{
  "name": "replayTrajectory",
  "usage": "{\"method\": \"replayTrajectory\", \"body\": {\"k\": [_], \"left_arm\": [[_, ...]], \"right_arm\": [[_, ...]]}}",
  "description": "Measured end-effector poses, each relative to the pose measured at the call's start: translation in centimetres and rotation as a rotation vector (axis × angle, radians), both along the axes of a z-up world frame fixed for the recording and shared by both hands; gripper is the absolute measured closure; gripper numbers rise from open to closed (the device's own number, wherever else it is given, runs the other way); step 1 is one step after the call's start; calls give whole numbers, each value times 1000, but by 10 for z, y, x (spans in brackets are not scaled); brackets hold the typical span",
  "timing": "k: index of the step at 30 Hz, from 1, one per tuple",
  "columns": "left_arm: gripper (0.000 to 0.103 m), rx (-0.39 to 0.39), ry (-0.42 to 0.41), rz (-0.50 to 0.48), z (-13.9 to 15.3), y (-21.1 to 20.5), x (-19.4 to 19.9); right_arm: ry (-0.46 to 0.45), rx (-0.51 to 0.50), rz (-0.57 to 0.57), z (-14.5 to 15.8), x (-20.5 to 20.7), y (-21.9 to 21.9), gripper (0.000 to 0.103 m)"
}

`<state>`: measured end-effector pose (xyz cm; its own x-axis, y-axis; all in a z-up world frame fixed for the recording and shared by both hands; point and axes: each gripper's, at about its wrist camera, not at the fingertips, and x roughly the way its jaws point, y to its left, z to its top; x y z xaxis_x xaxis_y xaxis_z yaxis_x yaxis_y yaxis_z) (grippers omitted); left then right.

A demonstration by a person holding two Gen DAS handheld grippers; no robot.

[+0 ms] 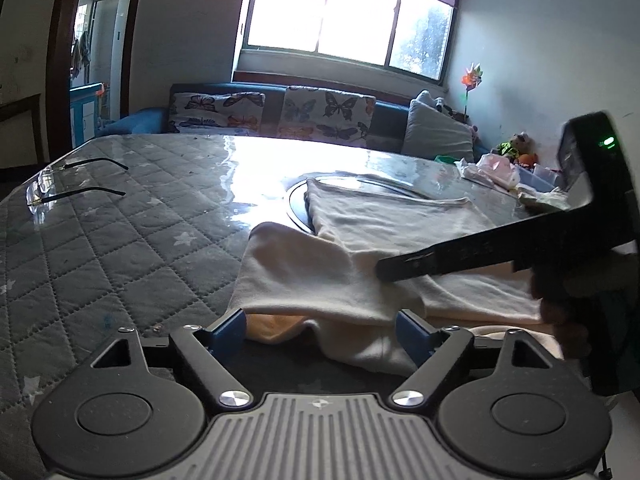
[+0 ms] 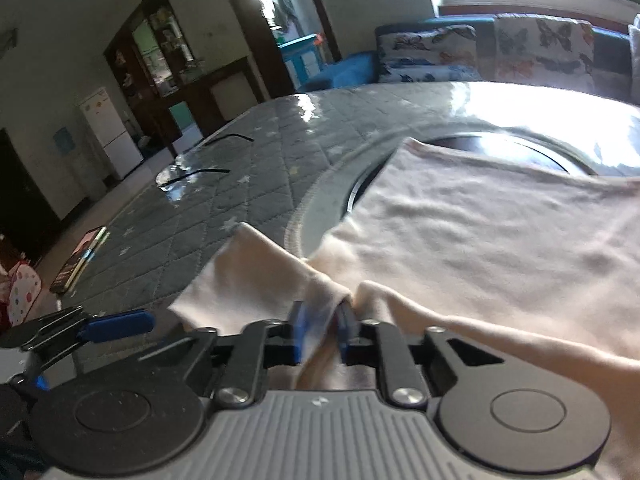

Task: Fold clothes
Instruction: 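Grasp the shirt hem with the right gripper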

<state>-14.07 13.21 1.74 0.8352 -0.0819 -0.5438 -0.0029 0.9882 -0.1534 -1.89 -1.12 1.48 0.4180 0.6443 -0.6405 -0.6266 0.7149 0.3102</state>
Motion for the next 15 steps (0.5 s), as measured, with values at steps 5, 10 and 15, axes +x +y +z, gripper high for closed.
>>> {"method": "replayTrajectory", "body": {"k": [5,10,15], "left_arm": [[16,22,17,9,-4,-3,8],[16,50,38,23,-8,-8,22],[16,43,48,19,-11,-8,21]], "right_arm": [[-100,-6,20,31,-10,-6,100],[-166,16,4,67,-12,-24,100],[-110,28,-8,74,-7,-35,95]]}}
